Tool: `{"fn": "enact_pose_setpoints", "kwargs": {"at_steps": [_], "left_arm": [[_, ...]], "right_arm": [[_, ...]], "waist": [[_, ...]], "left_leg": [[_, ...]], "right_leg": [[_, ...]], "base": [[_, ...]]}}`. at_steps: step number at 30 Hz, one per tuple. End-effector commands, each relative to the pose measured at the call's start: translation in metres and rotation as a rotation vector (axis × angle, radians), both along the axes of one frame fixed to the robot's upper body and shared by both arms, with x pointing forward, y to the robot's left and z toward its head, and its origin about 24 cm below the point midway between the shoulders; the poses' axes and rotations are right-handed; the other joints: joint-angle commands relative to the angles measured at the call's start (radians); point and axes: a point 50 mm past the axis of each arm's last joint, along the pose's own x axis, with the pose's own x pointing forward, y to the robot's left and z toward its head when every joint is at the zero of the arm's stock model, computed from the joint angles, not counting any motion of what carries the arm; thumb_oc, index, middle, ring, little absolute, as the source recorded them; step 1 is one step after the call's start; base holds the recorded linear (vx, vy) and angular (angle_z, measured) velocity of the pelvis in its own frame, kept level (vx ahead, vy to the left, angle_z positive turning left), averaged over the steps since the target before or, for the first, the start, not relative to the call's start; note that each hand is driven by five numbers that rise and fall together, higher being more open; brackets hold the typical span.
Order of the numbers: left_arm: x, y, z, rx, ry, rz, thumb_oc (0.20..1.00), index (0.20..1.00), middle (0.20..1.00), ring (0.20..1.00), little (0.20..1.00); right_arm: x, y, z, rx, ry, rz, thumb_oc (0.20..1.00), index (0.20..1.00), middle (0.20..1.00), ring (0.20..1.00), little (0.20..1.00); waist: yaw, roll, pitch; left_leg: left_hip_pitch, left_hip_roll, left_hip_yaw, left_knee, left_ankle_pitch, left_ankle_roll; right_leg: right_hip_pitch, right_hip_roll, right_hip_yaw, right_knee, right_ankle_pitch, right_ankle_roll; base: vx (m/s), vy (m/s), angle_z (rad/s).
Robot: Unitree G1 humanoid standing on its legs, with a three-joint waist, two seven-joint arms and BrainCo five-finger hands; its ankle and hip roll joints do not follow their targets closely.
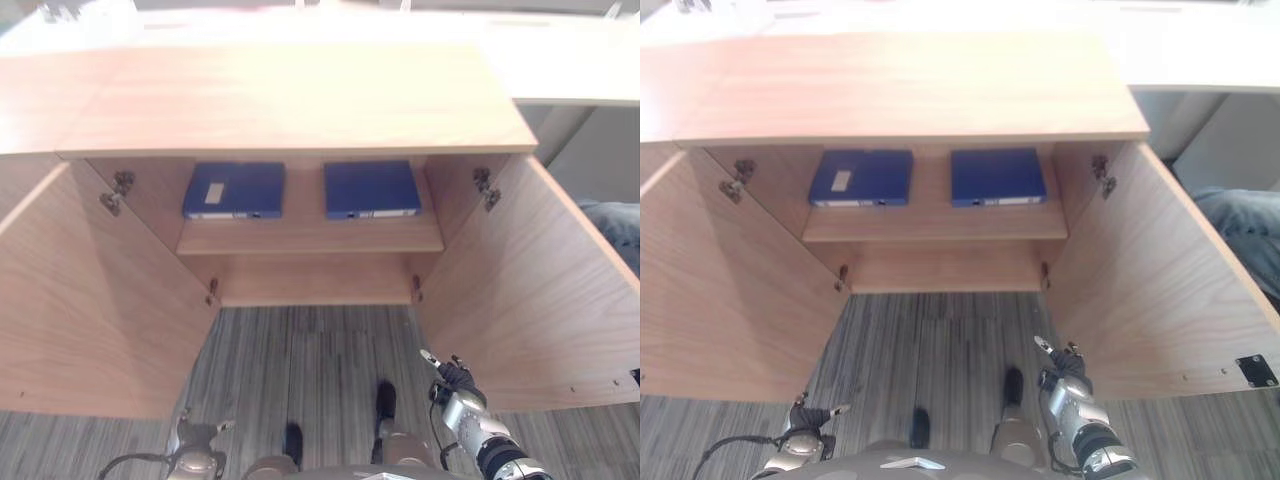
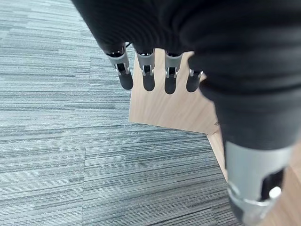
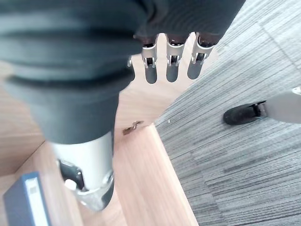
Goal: Put the empty folder in the office cabinet
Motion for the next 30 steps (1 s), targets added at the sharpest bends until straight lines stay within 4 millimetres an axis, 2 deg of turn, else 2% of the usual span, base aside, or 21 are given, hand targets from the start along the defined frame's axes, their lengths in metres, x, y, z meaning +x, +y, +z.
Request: {"fn": "enact_pose_setpoints", "kwargs": {"at_steps": [1, 3, 4, 5, 6, 7, 8, 11, 13, 14, 15, 17, 18, 19, 21, 22, 25, 26, 28, 29, 30], "left_arm": [[0.025, 0.007, 0.008, 0.087, -0.029, -0.124, 1.000, 1.000, 1.000, 1.000, 1.000], [0.027, 0.010, 0.010, 0.102, -0.029, -0.180, 1.000, 1.000, 1.000, 1.000, 1.000], [0.027, 0.010, 0.010, 0.102, -0.029, -0.180, 1.000, 1.000, 1.000, 1.000, 1.000], [0.028, 0.013, 0.011, 0.106, -0.029, -0.198, 1.000, 1.000, 1.000, 1.000, 1.000], [0.032, 0.016, 0.012, 0.102, -0.028, -0.219, 1.000, 1.000, 1.000, 1.000, 1.000], [0.032, 0.016, 0.012, 0.102, -0.028, -0.219, 1.000, 1.000, 1.000, 1.000, 1.000], [0.036, 0.015, 0.013, 0.097, -0.031, -0.238, 1.000, 1.000, 1.000, 1.000, 1.000], [0.040, 0.010, 0.014, 0.083, -0.048, -0.251, 1.000, 1.000, 1.000, 1.000, 1.000], [0.041, 0.009, 0.014, 0.077, -0.056, -0.265, 1.000, 1.000, 1.000, 1.000, 1.000], [0.041, 0.007, 0.014, 0.074, -0.060, -0.273, 1.000, 1.000, 1.000, 1.000, 1.000], [0.042, 0.007, 0.014, 0.075, -0.060, -0.275, 1.000, 1.000, 1.000, 1.000, 1.000], [0.046, 0.007, 0.016, 0.087, -0.075, -0.290, 1.000, 1.000, 1.000, 1.000, 1.000], [0.047, 0.008, 0.016, 0.088, -0.076, -0.291, 1.000, 1.000, 1.000, 1.000, 1.000], [0.053, 0.006, 0.019, 0.107, -0.088, -0.314, 1.000, 1.000, 1.000, 1.000, 1.000], [0.057, 0.005, 0.020, 0.114, -0.097, -0.320, 1.000, 1.000, 1.000, 1.000, 1.000], [0.067, 0.003, 0.024, 0.133, -0.122, -0.345, 1.000, 1.000, 1.000, 1.000, 1.000], [0.080, -0.002, 0.030, 0.161, -0.146, -0.424, 1.000, 1.000, 1.000, 1.000, 1.000], [0.080, -0.002, 0.030, 0.162, -0.146, -0.426, 1.000, 1.000, 1.000, 1.000, 1.000], [0.086, -0.001, 0.034, 0.190, -0.152, -0.452, 1.000, 1.000, 1.000, 1.000, 1.000], [0.087, 0.000, 0.034, 0.191, -0.152, -0.454, 1.000, 1.000, 1.000, 1.000, 1.000], [0.088, -0.002, 0.035, 0.190, -0.158, -0.446, 1.000, 1.000, 1.000, 1.000, 1.000]], "right_arm": [[0.064, -0.010, 0.046, -0.253, -0.178, 0.360, 1.000, 1.000, 1.000, 1.000, 1.000], [0.089, -0.027, 0.085, -0.426, -0.312, 0.532, 1.000, 1.000, 1.000, 1.000, 1.000], [0.089, -0.027, 0.085, -0.425, -0.312, 0.532, 1.000, 1.000, 1.000, 1.000, 1.000], [0.095, -0.036, 0.103, -0.491, -0.365, 0.596, 1.000, 1.000, 1.000, 1.000, 1.000], [0.106, -0.059, 0.148, -0.645, -0.476, 0.710, 1.000, 1.000, 1.000, 1.000, 1.000], [0.106, -0.059, 0.148, -0.646, -0.475, 0.710, 1.000, 1.000, 1.000, 1.000, 1.000], [0.106, -0.088, 0.184, -0.797, -0.523, 0.731, 1.000, 1.000, 1.000, 1.000, 1.000], [0.094, -0.118, 0.245, -0.956, -0.667, 0.685, 1.000, 1.000, 1.000, 1.000, 1.000], [0.082, -0.134, 0.276, -1.035, -0.749, 0.626, 1.000, 1.000, 1.000, 1.000, 1.000], [0.073, -0.152, 0.305, -1.109, -0.822, 0.506, 1.000, 1.000, 1.000, 1.000, 1.000], [0.072, -0.152, 0.305, -1.109, -0.821, 0.504, 1.000, 1.000, 1.000, 1.000, 1.000], [0.064, -0.160, 0.323, -1.169, -0.888, 0.399, 1.000, 1.000, 1.000, 1.000, 1.000], [0.063, -0.160, 0.323, -1.169, -0.887, 0.397, 1.000, 1.000, 1.000, 1.000, 1.000], [0.057, -0.172, 0.335, -1.216, -0.924, 0.258, 1.000, 1.000, 1.000, 1.000, 1.000], [0.055, -0.177, 0.336, -1.235, -0.924, 0.210, 1.000, 1.000, 1.000, 1.000, 1.000], [0.047, -0.188, 0.337, -1.249, -0.919, 0.087, 1.000, 1.000, 1.000, 1.000, 1.000], [0.028, -0.211, 0.319, -1.248, -0.826, -0.073, 1.000, 1.000, 1.000, 1.000, 1.000], [0.027, -0.212, 0.319, -1.248, -0.824, -0.076, 1.000, 1.000, 1.000, 1.000, 1.000], [0.015, -0.222, 0.293, -1.191, -0.741, -0.180, 1.000, 1.000, 1.000, 1.000, 1.000], [0.014, -0.222, 0.292, -1.190, -0.740, -0.182, 1.000, 1.000, 1.000, 1.000, 1.000], [0.010, -0.227, 0.278, -1.162, -0.694, -0.258, 1.000, 1.000, 1.000, 1.000, 1.000]], "waist": [[0.023, 0.029, 0.024], [0.015, 0.015, 0.015], [0.015, 0.015, 0.014], [0.005, 0.009, 0.010], [-0.022, -0.003, -0.003], [-0.022, -0.003, -0.003], [-0.050, -0.011, -0.013], [-0.088, -0.026, -0.027], [-0.110, -0.031, -0.034], [-0.126, -0.041, -0.032], [-0.124, -0.044, -0.033], [-0.136, -0.042, -0.020], [-0.134, -0.047, -0.021], [-0.146, -0.031, -0.007], [-0.144, -0.030, -0.005], [-0.141, -0.023, -0.005], [-0.145, -0.032, -0.023], [-0.144, -0.034, -0.023], [-0.136, -0.055, -0.048], [-0.135, -0.058, -0.050], [-0.124, -0.051, -0.060]], "left_leg": [[0.034, -0.044, -0.022, -0.001, -0.140, 0.020], [0.058, -0.050, -0.012, -0.001, -0.145, 0.023], [0.057, -0.050, -0.012, -0.001, -0.145, 0.023], [0.068, -0.055, -0.004, -0.001, -0.149, 0.025], [0.084, -0.063, 0.014, -0.001, -0.155, 0.027], [0.084, -0.062, 0.015, -0.001, -0.155, 0.027], [0.102, -0.065, 0.036, -0.001, -0.165, 0.028], [0.120, -0.074, 0.068, -0.001, -0.169, 0.031], [0.135, -0.072, 0.089, -0.001, -0.176, 0.032], [0.148, -0.071, 0.110, -0.001, -0.177, 0.036], [0.145, -0.075, 0.110, -0.001, -0.174, 0.036], [0.151, -0.062, 0.132, -0.001, -0.171, 0.044], [0.148, -0.066, 0.133, -0.001, -0.167, 0.045], [0.135, -0.043, 0.154, -0.001, -0.155, 0.050], [0.122, -0.039, 0.163, -0.001, -0.146, 0.052], [0.087, -0.012, 0.182, -0.001, -0.138, 0.050], [0.061, 0.041, 0.190, -0.001, -0.132, 0.023], [0.058, 0.039, 0.190, -0.001, -0.128, 0.023], [0.027, 0.086, 0.202, -0.001, -0.108, 0.010], [0.023, 0.084, 0.201, -0.001, -0.104, 0.011], [-0.003, 0.099, 0.200, -0.001, -0.094, 0.015]], "right_leg": [[-0.022, -0.040, -0.019, -0.004, 0.007, 0.119], [-0.011, -0.043, -0.006, -0.003, 0.016, 0.126], [-0.012, -0.043, -0.006, -0.003, 0.016, 0.126], [-0.010, -0.042, 0.005, -0.003, 0.022, 0.130], [-0.015, -0.041, 0.026, -0.003, 0.039, 0.139], [-0.015, -0.041, 0.026, -0.003, 0.039, 0.139], [-0.015, -0.039, 0.040, -0.003, 0.052, 0.148], [-0.026, -0.038, 0.052, -0.005, 0.073, 0.149], [-0.031, -0.036, 0.044, -0.003, 0.086, 0.149], [-0.043, -0.037, 0.037, 0.003, 0.124, 0.149], [-0.046, -0.040, 0.039, 0.002, 0.127, 0.149], [-0.054, -0.038, 0.024, 0.015, 0.134, 0.149], [-0.058, -0.041, 0.027, 0.014, 0.137, 0.149], [-0.055, -0.053, 0.014, 0.070, 0.097, 0.149], [-0.058, -0.064, 0.027, 0.100, 0.080, 0.149], [-0.046, -0.092, 0.045, 0.149, 0.043, 0.145], [0.005, -0.134, 0.052, 0.208, -0.016, 0.138], [0.003, -0.136, 0.052, 0.207, -0.013, 0.137], [0.058, -0.160, 0.042, 0.248, -0.038, 0.140], [0.055, -0.162, 0.042, 0.246, -0.034, 0.140], [0.057, -0.167, 0.057, 0.302, -0.053, 0.133]], "base": [[-0.03, 0.037, -0.12], [-0.01, 0.031, -0.11], [0.00, 0.037, -0.12], [0.00, 0.064, -0.22], [0.00, 0.063, -0.21], [0.02, 0.092, -0.27], [0.02, 0.066, -0.24], [0.01, 0.059, -0.35], [0.00, 0.029, -0.57], [-0.01, 0.014, -0.50], [-0.03, 0.008, -0.63], [-0.05, 0.011, -0.59], [-0.12, 0.032, -0.48], [-0.11, 0.022, -0.44], [-0.17, 0.008, -0.41], [-0.20, -0.029, -0.44], [-0.11, -0.080, -0.22], [-0.06, -0.122, 0.12], [-0.09, -0.195, 0.16], [-0.13, -0.169, 0.17], [-0.09, -0.050, 0.14]]}}
